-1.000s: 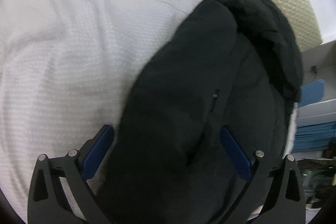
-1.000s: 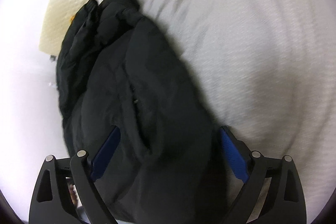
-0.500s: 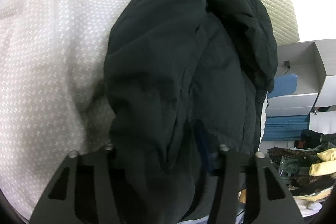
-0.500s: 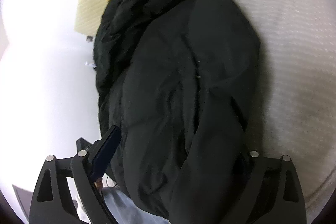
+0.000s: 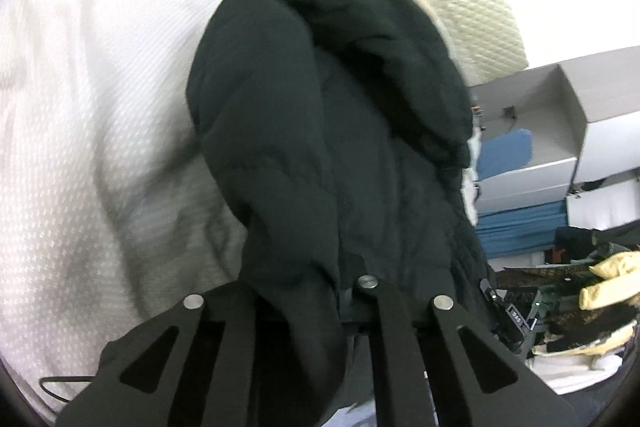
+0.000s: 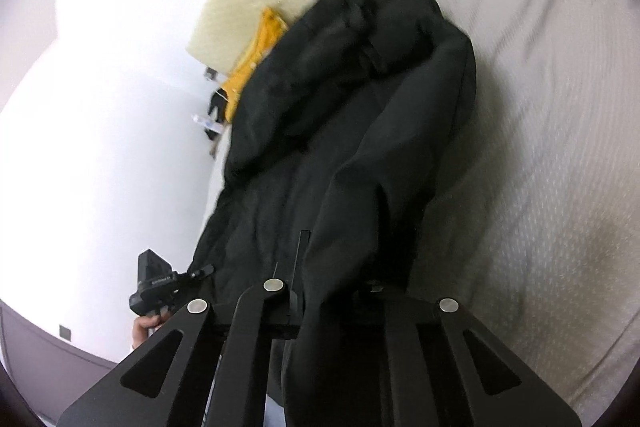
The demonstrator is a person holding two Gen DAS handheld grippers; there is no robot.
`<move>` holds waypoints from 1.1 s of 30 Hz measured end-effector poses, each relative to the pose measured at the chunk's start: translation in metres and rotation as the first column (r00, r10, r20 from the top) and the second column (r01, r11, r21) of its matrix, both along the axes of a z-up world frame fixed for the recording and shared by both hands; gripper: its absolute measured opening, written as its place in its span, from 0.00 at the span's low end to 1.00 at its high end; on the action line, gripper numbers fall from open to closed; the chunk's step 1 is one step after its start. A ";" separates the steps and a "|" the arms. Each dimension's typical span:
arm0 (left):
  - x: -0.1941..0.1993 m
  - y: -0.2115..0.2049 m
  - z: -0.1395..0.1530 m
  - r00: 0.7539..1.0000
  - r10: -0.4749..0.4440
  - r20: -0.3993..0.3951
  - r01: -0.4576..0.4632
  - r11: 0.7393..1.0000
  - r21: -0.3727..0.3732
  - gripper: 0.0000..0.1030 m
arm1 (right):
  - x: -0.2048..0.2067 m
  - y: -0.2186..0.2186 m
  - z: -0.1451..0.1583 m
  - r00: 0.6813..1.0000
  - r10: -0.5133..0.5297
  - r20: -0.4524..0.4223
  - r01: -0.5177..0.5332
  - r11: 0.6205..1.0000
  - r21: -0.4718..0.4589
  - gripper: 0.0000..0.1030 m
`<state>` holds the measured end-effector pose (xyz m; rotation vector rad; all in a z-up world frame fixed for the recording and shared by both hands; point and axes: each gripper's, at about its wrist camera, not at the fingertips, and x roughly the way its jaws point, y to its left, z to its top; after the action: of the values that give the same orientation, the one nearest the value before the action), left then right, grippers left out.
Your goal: Fold large clothes
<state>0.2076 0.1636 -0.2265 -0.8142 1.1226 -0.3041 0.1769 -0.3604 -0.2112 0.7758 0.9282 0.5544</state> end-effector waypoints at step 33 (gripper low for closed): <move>-0.073 0.033 0.113 0.987 -0.067 0.145 0.075 0.996 -0.044 0.04 | -0.126 -0.028 0.114 0.981 -0.045 0.189 0.015 0.988 0.156 0.06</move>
<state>0.1345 0.1965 -0.1138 -0.7846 1.0135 -0.4450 0.0505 -0.3883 -0.0971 0.8573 0.6999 0.6676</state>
